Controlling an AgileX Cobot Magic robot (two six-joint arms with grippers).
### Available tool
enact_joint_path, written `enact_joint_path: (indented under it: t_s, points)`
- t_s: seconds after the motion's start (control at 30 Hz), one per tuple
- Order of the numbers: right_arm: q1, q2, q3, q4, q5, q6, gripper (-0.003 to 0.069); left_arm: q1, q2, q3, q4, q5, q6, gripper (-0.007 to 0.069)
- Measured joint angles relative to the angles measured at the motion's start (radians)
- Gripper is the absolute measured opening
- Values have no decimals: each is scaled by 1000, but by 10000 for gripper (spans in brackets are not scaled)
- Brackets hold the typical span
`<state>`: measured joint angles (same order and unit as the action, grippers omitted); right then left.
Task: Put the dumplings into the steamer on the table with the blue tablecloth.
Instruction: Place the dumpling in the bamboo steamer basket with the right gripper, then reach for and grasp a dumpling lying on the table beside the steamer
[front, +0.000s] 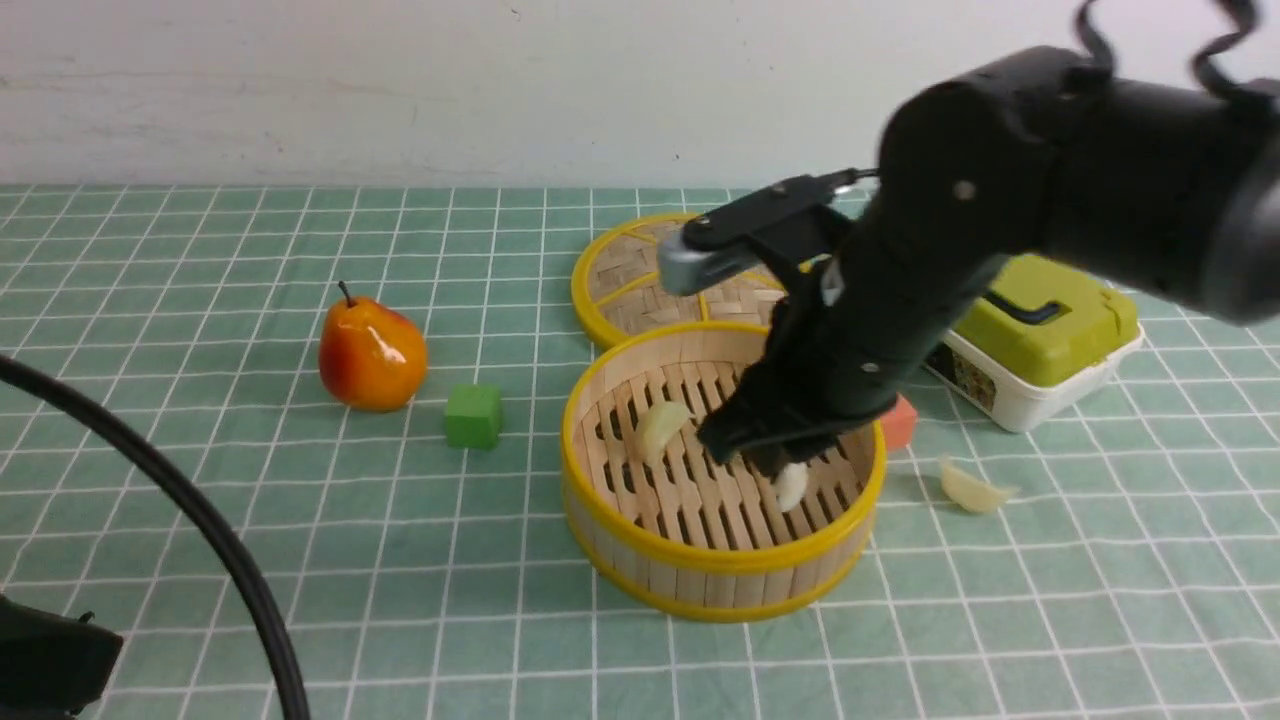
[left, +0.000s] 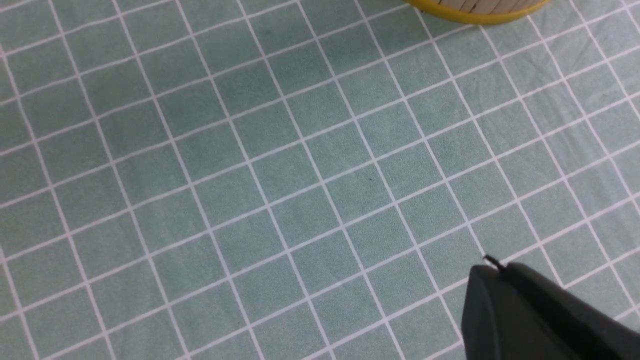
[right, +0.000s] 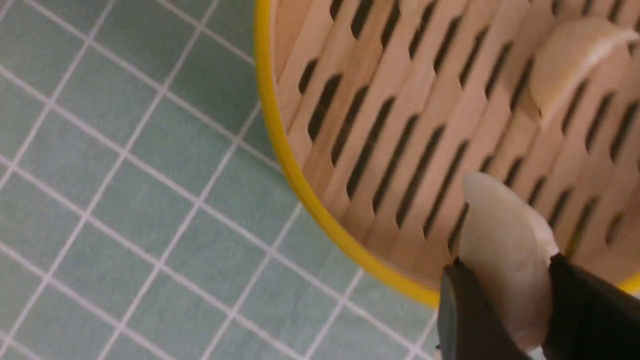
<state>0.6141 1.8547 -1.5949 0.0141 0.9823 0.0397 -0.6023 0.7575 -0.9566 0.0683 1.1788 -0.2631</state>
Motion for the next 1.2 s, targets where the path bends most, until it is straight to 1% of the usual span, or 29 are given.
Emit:
enact_joint_path:
  t_s: [0.23, 0.4, 0.47, 0.5, 0.53, 0.6, 0.63, 0.67, 0.77, 0.87, 0.97, 1.07, 1.2]
  points:
    - [6, 231, -186, -58, -1, 47, 201, 0, 0, 0, 0, 22, 0, -14]
    - [6, 318, -224, -72, -20, 50, 202, 0, 0, 0, 3, 31, 0, -14]
    - [6, 330, -231, -74, -22, 51, 231, 0, 0, 0, 7, 32, 0, -14]
    - [6, 330, -231, -74, -21, 51, 231, 0, 0, 0, 7, 32, 0, -14]
    - [6, 333, -233, -75, -23, 51, 272, 0, 0, 0, 8, 32, 0, -14]
    - [6, 338, -233, -75, -20, 51, 321, 0, 0, 0, 10, 32, 0, -14]
    - [6, 339, -233, -75, -5, 51, 365, 0, 0, 0, 13, 32, 0, -13]
    - [6, 333, -237, -74, 11, 51, 389, 0, 0, 0, 14, 32, 0, -14]
    - [6, 292, -243, -74, 69, 45, 430, 0, 0, 0, 15, 32, 0, -13]
    - [-2, 205, -243, -74, 136, 4, 441, 0, 0, 0, 15, 33, -7, -12]
    - [-44, 112, -224, -69, 172, -31, 443, 0, 0, 0, 15, 33, -16, -11]
    - [-149, 30, -132, -68, 179, -76, 442, 0, 0, 0, 15, 34, -21, -9]
    - [-264, 11, -8, -75, 166, -153, 440, 0, 0, 0, 15, 34, -23, -6]
